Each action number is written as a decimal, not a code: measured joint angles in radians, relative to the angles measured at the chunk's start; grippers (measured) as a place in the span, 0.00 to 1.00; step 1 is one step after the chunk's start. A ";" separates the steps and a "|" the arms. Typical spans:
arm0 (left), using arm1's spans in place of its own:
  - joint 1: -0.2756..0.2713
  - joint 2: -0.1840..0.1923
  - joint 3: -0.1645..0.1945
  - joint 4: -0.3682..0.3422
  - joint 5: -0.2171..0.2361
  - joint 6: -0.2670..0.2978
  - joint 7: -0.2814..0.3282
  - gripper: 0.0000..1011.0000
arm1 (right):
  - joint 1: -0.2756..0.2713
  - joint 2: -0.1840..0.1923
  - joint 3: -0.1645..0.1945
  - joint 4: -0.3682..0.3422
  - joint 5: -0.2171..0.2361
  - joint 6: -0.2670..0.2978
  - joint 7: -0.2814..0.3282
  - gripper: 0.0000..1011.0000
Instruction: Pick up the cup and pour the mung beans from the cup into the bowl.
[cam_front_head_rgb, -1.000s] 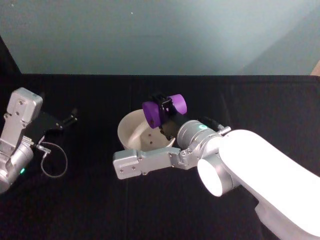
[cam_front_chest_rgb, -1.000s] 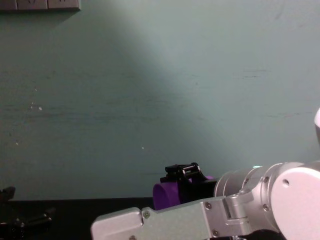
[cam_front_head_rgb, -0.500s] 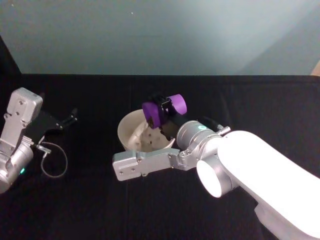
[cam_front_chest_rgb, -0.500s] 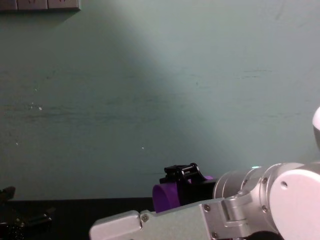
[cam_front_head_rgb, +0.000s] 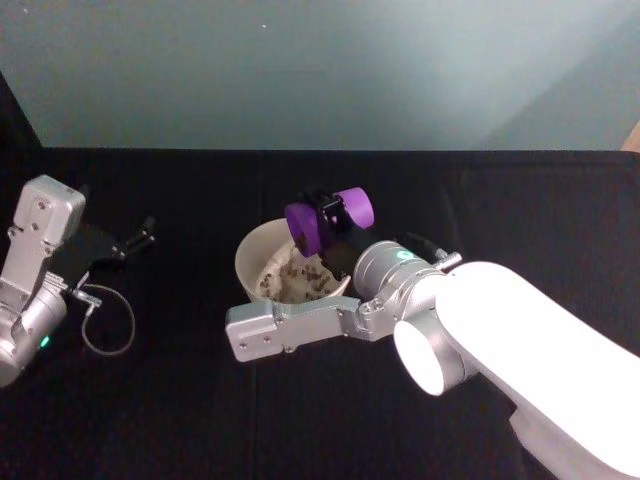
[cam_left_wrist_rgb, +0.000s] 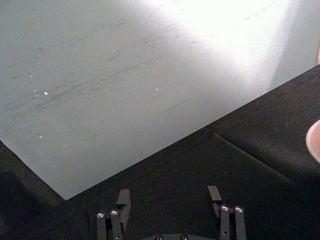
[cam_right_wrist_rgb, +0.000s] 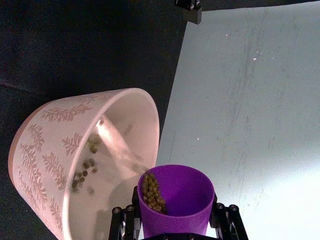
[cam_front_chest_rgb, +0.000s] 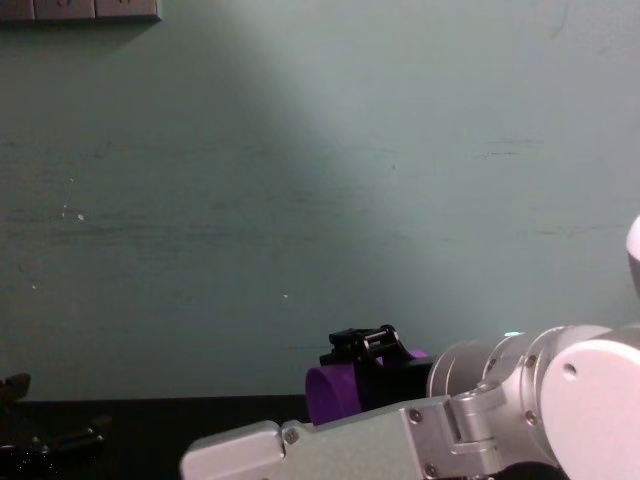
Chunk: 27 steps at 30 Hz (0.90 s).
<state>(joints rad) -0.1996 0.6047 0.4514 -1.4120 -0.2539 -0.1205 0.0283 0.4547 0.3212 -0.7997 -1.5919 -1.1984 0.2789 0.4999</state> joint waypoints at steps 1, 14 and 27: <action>0.000 0.000 0.000 0.000 0.000 0.000 0.000 0.99 | 0.000 0.000 0.000 -0.001 0.000 0.000 0.000 0.73; 0.000 0.000 0.000 0.000 0.000 0.000 0.000 0.99 | 0.000 0.002 -0.003 -0.004 -0.011 -0.001 0.002 0.73; 0.000 0.000 0.000 0.000 0.000 0.000 0.000 0.99 | 0.002 0.002 -0.010 -0.003 -0.025 -0.003 0.003 0.73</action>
<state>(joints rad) -0.1995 0.6047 0.4514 -1.4120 -0.2539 -0.1205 0.0283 0.4563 0.3236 -0.8098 -1.5946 -1.2235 0.2764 0.5028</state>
